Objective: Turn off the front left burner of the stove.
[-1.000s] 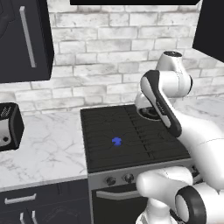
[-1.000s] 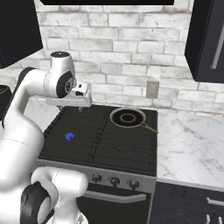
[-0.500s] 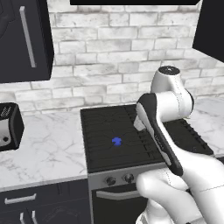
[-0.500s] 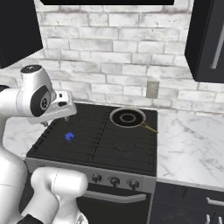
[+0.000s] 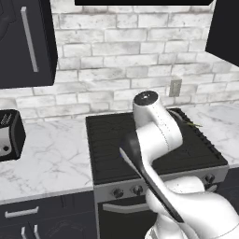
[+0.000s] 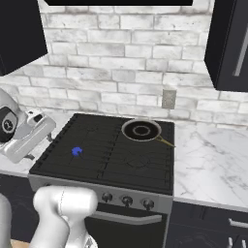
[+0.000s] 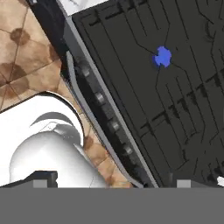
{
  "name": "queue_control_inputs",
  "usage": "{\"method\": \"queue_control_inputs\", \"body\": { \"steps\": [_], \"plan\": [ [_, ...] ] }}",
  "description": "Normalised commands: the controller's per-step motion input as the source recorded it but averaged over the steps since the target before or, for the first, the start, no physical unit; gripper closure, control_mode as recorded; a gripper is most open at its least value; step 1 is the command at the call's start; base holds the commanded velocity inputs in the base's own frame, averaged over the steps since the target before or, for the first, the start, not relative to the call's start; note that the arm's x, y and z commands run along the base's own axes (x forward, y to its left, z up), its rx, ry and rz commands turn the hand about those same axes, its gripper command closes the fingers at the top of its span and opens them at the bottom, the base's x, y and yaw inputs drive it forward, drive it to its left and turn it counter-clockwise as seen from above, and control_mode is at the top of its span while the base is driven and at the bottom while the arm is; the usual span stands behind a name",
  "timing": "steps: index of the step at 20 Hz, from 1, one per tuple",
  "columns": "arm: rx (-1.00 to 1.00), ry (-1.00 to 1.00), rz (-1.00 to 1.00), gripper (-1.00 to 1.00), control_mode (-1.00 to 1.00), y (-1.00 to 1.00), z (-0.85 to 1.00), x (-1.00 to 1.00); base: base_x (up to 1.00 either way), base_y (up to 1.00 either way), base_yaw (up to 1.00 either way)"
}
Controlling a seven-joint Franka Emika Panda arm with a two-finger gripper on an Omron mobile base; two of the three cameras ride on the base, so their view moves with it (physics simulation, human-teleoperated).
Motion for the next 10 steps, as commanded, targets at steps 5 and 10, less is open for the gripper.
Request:
{"method": "queue_control_inputs", "body": {
  "steps": [5, 10],
  "plan": [
    [-0.32, -0.06, 0.56, -1.00, -1.00, 0.39, -0.40, -0.74, 0.00, 0.00, 0.00],
    [-0.21, -0.11, 0.49, -1.00, -1.00, 0.35, -0.41, -0.57, 0.00, 0.00, 0.00]
  ]
}}
